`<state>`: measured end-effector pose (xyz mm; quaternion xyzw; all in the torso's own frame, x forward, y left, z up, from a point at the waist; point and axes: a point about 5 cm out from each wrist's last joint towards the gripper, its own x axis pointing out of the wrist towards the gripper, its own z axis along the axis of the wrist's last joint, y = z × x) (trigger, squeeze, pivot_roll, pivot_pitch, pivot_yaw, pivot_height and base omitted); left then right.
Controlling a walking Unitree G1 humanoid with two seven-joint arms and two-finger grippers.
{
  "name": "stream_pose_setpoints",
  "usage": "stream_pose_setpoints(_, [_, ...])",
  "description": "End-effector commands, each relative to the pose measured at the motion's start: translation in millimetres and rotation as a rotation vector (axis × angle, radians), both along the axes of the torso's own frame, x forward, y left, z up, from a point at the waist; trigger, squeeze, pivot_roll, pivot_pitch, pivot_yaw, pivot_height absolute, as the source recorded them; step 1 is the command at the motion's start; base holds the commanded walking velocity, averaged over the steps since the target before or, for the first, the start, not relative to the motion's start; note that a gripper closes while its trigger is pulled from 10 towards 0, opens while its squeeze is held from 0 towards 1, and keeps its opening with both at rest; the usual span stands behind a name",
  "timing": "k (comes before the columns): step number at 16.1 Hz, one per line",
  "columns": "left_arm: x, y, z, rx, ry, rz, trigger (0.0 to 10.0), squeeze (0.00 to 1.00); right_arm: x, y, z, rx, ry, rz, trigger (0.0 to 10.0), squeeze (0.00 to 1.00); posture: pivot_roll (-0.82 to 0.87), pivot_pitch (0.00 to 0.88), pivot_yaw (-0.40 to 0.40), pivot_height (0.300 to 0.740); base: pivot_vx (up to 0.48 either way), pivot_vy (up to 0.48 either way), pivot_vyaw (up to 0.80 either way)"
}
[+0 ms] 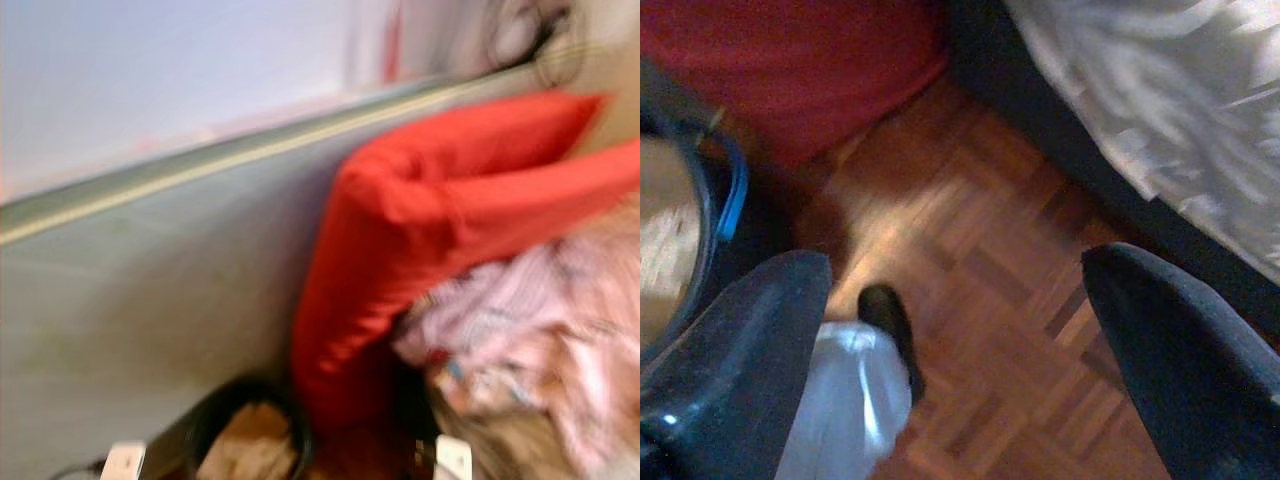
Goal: Clean up the room
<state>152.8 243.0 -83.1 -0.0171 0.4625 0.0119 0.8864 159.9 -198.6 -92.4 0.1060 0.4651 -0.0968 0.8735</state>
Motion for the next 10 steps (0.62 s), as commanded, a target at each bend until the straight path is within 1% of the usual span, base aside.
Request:
stream_pose_setpoints(1, [-8.3, 2.6, -3.0, 0.008, 0.035, 0.003, 10.0, 0.00, -6.0, 3.1, -3.0, 0.008, 0.021, 0.003, 10.0, 0.00, 0.00, 0.012, -0.005, 0.740, 0.000, 0.000, -0.76])
stream_pose_setpoints(5, [-7.9, 2.9, -2.7, 0.011, 0.030, 0.006, 10.0, 0.00, -5.3, 3.3, -2.6, 0.009, 0.014, 0.001, 10.0, 0.00, 0.00, 0.006, -0.005, 0.740, 0.000, 0.000, -0.75])
stream_pose_setpoints(8, [-7.5, 2.4, -2.5, 0.012, 0.027, -0.009, 10.0, 0.00, -5.2, 2.6, -2.3, 0.001, 0.004, -0.012, 10.0, 0.00, 0.00, 0.000, -0.004, 0.740, 0.000, 0.000, 0.00])
stream_pose_setpoints(10, [-7.2, 2.3, -2.3, 0.012, 0.024, -0.010, 10.0, 0.00, -5.1, 2.8, -2.1, 0.005, -0.004, -0.025, 10.0, 0.00, -0.01, 0.000, -0.004, 0.740, 0.000, -0.474, 0.00])
